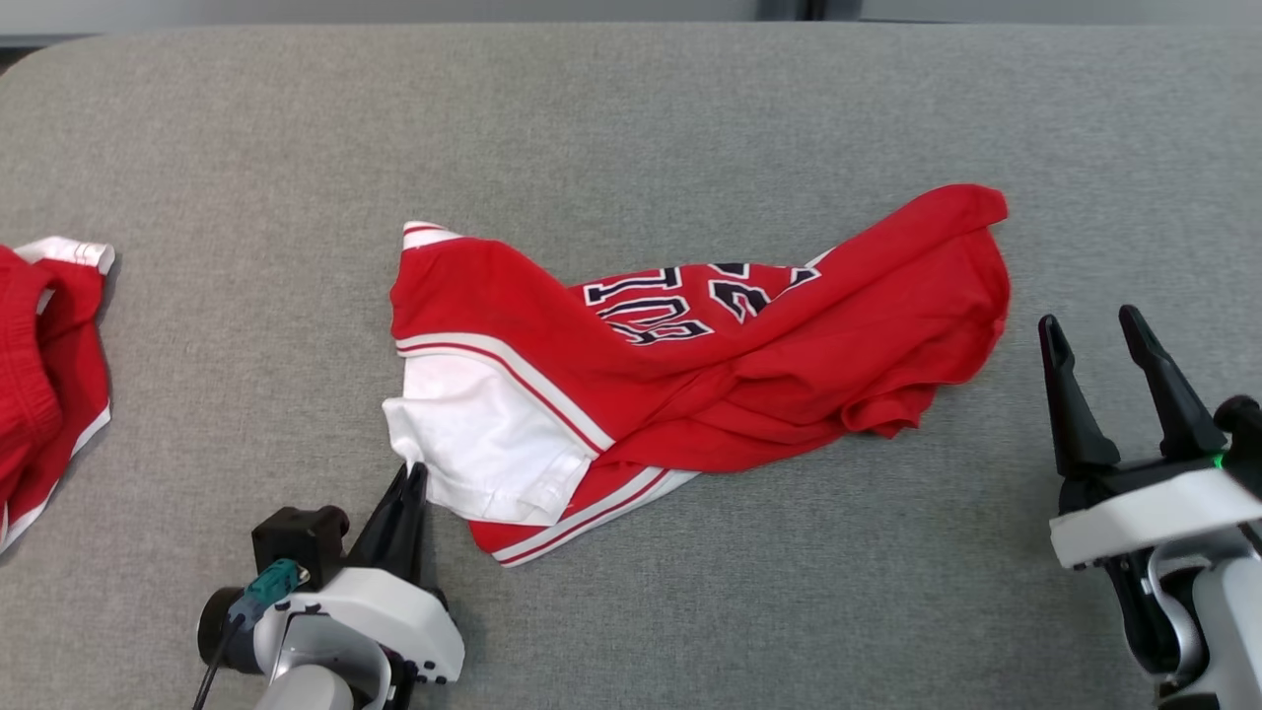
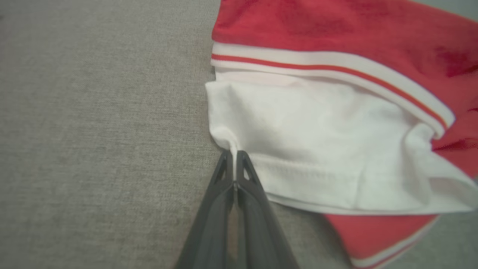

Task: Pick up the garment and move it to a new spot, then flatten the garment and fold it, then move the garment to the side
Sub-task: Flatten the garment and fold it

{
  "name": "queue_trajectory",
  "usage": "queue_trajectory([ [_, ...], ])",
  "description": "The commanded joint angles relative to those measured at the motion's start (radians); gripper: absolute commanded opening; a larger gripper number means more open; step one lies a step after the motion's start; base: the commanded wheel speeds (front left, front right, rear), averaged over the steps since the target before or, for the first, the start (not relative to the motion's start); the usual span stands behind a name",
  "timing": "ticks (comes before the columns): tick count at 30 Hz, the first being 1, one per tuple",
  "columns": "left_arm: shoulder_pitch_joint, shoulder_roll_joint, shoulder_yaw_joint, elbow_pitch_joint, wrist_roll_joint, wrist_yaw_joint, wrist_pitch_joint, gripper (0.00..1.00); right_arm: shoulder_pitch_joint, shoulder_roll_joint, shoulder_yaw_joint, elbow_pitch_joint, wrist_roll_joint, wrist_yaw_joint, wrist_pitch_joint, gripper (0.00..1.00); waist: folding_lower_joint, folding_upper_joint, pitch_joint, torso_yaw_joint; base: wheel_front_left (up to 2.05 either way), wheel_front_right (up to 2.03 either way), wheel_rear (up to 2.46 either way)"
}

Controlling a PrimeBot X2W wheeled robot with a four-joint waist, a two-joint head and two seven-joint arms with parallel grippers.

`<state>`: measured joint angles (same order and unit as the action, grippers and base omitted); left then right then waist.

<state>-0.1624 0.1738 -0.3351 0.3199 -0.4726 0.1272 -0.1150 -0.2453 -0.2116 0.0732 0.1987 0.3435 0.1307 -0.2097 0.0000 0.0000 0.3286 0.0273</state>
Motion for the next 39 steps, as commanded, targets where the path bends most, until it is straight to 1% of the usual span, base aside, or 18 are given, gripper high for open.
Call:
queue_trajectory([
  [1, -0.025, -0.001, -0.001, 0.003, 0.007, 0.002, -0.005, 0.0, -0.027, -0.011, 0.005, 0.027, 0.008, 0.0, 0.015, 1.0, 0.0, 0.0, 0.021, 0.019, 0.0, 0.0, 0.0],
  [5, -0.043, -0.01, -0.008, 0.015, 0.008, 0.001, -0.016, 0.0, -0.081, -0.036, 0.033, 0.106, 0.012, 0.0, 0.069, 1.0, 0.0, 0.0, 0.046, 0.038, 0.0, 0.0, 0.0],
  [7, -0.054, -0.013, -0.01, 0.024, 0.007, 0.0, -0.021, 0.0, -0.103, -0.045, 0.043, 0.125, 0.019, 0.0, 0.079, 1.0, 0.0, 0.0, 0.057, 0.046, 0.0, 0.0, 0.0],
  [14, -0.069, -0.02, -0.011, 0.048, 0.004, 0.001, -0.038, 0.0, -0.119, -0.069, 0.064, 0.13, 0.042, 0.0, 0.115, 1.0, 0.0, 0.0, 0.081, 0.051, 0.0, 0.0, 0.0],
  [15, -0.07, -0.021, -0.011, 0.052, 0.002, 0.001, -0.041, 0.0, -0.116, -0.069, 0.07, 0.128, 0.047, 0.0, 0.121, 0.77, 0.0, 0.0, 0.083, 0.05, 0.0, 0.0, 0.0],
  [16, -0.074, -0.023, -0.012, 0.056, 0.001, 0.001, -0.042, 0.0, -0.115, -0.07, 0.072, 0.121, 0.049, 0.0, 0.118, 0.46, 0.0, 0.0, 0.085, 0.05, 0.0, 0.0, 0.0],
  [17, -0.077, -0.024, -0.013, 0.06, 0.0, 0.0, -0.044, 0.0, -0.113, -0.071, 0.073, 0.117, 0.053, 0.0, 0.119, 0.35, 0.0, 0.0, 0.086, 0.05, 0.0, 0.0, 0.0],
  [18, -0.08, -0.025, -0.013, 0.063, -0.001, 0.0, -0.047, 0.0, -0.109, -0.071, 0.074, 0.114, 0.057, 0.0, 0.122, 0.06, 0.0, 0.0, 0.086, 0.05, 0.0, 0.0, 0.0],
  [19, -0.082, -0.025, -0.013, 0.065, 0.0, 0.001, -0.053, 0.0, -0.105, -0.071, 0.074, 0.11, 0.061, 0.0, 0.122, 0.0, 0.0, 0.0, 0.086, 0.05, 0.0, 0.0, 0.0],
  [23, -0.093, -0.02, -0.006, 0.052, 0.014, 0.01, -0.088, 0.0, -0.093, -0.07, 0.064, 0.083, 0.08, 0.0, 0.117, 0.0, 0.0, 0.0, 0.081, 0.049, 0.0, 0.0, 0.0],
  [27, -0.106, -0.015, 0.008, 0.002, 0.037, 0.014, -0.13, 0.0, -0.089, -0.073, 0.044, 0.048, 0.103, 0.0, 0.098, 0.0, 0.0, 0.0, 0.07, 0.047, 0.0, 0.0, 0.0],
  [31, -0.13, 0.0, 0.039, -0.108, 0.068, 0.009, -0.147, 0.0, -0.093, -0.069, 0.019, 0.007, 0.138, 0.0, 0.081, 0.0, 0.0, 0.0, 0.045, 0.046, 0.0, 0.0, 0.0],
  [36, -0.168, 0.032, 0.075, -0.271, 0.122, 0.0, -0.149, 0.0, -0.121, -0.08, 0.005, -0.06, 0.17, 0.0, 0.059, 0.0, 0.0, 0.0, -0.005, 0.033, 0.0, 0.0, 0.0],
  [39, -0.197, 0.055, 0.091, -0.342, 0.143, -0.008, -0.15, 0.0, -0.144, -0.091, 0.003, -0.108, 0.186, 0.0, 0.045, 0.0, 0.0, 0.0, -0.038, 0.018, 0.0, 0.0, 0.0],
])
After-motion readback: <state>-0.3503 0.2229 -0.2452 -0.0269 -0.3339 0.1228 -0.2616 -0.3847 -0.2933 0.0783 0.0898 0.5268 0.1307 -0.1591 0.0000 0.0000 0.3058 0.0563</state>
